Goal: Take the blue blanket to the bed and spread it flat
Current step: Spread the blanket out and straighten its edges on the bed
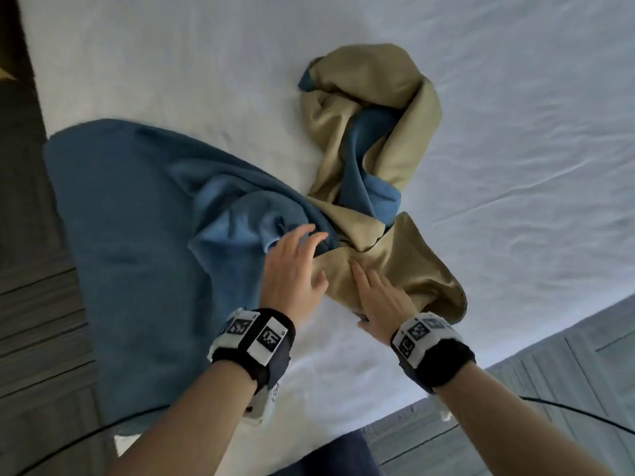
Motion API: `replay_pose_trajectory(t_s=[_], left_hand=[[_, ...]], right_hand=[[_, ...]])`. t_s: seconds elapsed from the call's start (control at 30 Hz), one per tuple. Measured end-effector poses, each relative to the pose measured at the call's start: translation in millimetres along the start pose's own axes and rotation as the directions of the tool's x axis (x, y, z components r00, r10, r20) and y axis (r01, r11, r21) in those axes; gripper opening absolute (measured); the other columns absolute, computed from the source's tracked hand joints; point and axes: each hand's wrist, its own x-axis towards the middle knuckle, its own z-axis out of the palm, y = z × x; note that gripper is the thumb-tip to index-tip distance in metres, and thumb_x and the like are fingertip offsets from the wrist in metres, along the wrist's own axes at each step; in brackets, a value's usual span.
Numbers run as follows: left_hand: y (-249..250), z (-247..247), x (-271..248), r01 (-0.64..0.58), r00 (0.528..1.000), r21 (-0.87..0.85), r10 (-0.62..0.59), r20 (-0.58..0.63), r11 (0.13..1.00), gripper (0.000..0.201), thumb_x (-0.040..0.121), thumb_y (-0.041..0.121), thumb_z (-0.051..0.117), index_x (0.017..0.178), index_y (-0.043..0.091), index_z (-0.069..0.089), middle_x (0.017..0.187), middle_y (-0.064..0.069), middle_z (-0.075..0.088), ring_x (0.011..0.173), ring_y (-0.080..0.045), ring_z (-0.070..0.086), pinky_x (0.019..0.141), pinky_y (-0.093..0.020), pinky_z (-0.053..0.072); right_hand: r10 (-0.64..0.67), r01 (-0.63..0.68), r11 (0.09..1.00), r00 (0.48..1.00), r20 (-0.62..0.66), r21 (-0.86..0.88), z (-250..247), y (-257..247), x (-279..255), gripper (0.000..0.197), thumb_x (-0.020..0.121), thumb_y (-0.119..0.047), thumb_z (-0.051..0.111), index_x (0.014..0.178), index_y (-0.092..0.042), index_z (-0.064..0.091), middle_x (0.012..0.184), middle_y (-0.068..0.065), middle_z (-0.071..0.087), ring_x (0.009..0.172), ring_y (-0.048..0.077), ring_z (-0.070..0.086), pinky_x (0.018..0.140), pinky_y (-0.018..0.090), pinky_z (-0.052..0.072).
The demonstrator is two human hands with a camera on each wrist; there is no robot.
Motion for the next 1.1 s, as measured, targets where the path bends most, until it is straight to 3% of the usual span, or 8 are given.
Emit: replay_pose_trajectory(t_s=[0.07, 0.17, 0.27, 0.4, 0.57, 0.7, 0.83, 1.1], left_hand=[[1.4, 0.7, 16.6, -0.049, 0.996, 0.155, 0.037, 0.078, 0.987, 0.071, 0.068, 0.020, 0.070, 0.133, 0.019, 0.044, 0.147, -0.009, 0.037, 0.135, -0.028, 0.036, 0.106, -0.049, 0.034], [0.0, 5.8, 40.6, -0.065, 0.956, 0.316, -0.031, 0.291, 0.947, 0.093, 0.070, 0.040, 0.072, 0.144, 0.029, 0.018, 0.158, -0.004, 0.009, 0.146, -0.028, 0.007, 0.112, -0.060, 0.014], [-6.7, 12.4, 63.6, -0.048, 0.878, 0.369, -0.136, 0.458, 0.928, 0.109, 0.066, 0.048, 0.074, 0.147, 0.030, 0.002, 0.159, 0.000, 0.003, 0.146, -0.031, -0.002, 0.111, -0.064, 0.007], [-16.4, 26.8, 69.3, -0.043, 0.802, 0.447, -0.235, 0.549, 0.894, 0.106, 0.071, 0.035, 0.074, 0.146, 0.030, -0.001, 0.159, 0.002, 0.000, 0.146, -0.031, -0.005, 0.109, -0.067, 0.008], [-19.6, 46.8, 65.7, 0.030, 0.816, 0.446, -0.279, 0.506, 0.895, 0.077, 0.091, 0.024, 0.049, 0.147, 0.034, -0.002, 0.160, 0.005, -0.007, 0.146, -0.028, -0.011, 0.109, -0.068, 0.004], [-16.4, 54.7, 65.9, 0.053, 0.834, 0.475, -0.301, 0.463, 0.878, 0.068, 0.095, 0.021, 0.038, 0.146, 0.037, -0.004, 0.160, 0.006, -0.010, 0.147, -0.028, -0.010, 0.108, -0.068, 0.003], [-6.2, 53.6, 66.9, 0.102, 0.824, 0.529, -0.370, 0.430, 0.842, 0.070, 0.094, 0.024, 0.040, 0.146, 0.036, -0.005, 0.160, 0.008, -0.008, 0.147, -0.025, -0.006, 0.109, -0.067, 0.006], [51.0, 48.1, 84.9, 0.330, 0.832, 0.584, -0.520, 0.191, 0.742, 0.055, 0.089, 0.043, 0.048, 0.140, 0.032, 0.032, 0.150, 0.009, 0.034, 0.144, -0.020, 0.017, 0.109, -0.066, 0.010]], right_hand=[[-0.010, 0.001, 0.995, 0.996, 0.087, 0.101, -11.6, 4.9, -1.2, 0.094, 0.080, -0.042, 0.063, 0.148, -0.019, 0.001, 0.141, 0.006, 0.039, 0.126, 0.028, 0.043, 0.097, 0.041, 0.044], [0.006, -0.037, 0.978, 0.988, 0.152, 0.203, -47.9, 16.5, 8.1, 0.051, 0.088, -0.046, 0.046, 0.135, -0.034, 0.032, 0.120, 0.003, 0.061, 0.107, 0.028, 0.058, 0.090, 0.039, 0.047], [0.087, -0.077, 0.980, 0.995, -0.045, 0.184, -96.3, 31.6, 35.4, 0.026, 0.090, -0.041, 0.045, 0.110, -0.031, 0.057, 0.097, -0.006, 0.060, 0.102, 0.026, 0.059, 0.083, 0.038, 0.047], [0.221, -0.128, 0.942, 0.933, -0.285, 0.311, -143.0, 54.3, 91.5, 0.074, 0.077, -0.034, 0.069, 0.139, -0.025, 0.029, 0.138, 0.008, 0.036, 0.121, 0.034, 0.041, 0.092, 0.045, 0.042], [0.129, -0.125, 0.981, 0.991, -0.021, 0.150, -134.7, 56.6, 146.1, 0.117, 0.065, -0.025, 0.082, 0.147, -0.031, -0.001, 0.147, 0.019, 0.022, 0.127, 0.042, 0.039, 0.100, 0.048, 0.043], [0.080, -0.088, 0.978, 0.996, -0.047, -0.191, -132.3, 55.6, 171.5, 0.080, 0.069, -0.019, 0.077, 0.134, -0.016, 0.031, 0.133, 0.020, 0.038, 0.124, 0.038, 0.040, 0.092, 0.046, 0.048], [-0.060, 0.056, 0.976, 0.998, -0.011, -0.211, -147.6, 80.1, 172.2, 0.037, 0.083, -0.015, 0.060, 0.117, -0.012, 0.046, 0.118, 0.018, 0.055, 0.104, 0.038, 0.058, 0.069, 0.037, 0.043], [0.066, -0.079, 0.992, 0.989, -0.131, -0.102, -153.5, 242.1, 89.4, 0.041, 0.074, -0.050, 0.058, 0.105, -0.024, 0.053, 0.101, 0.008, 0.068, 0.089, 0.034, 0.065, 0.063, 0.031, 0.040]])
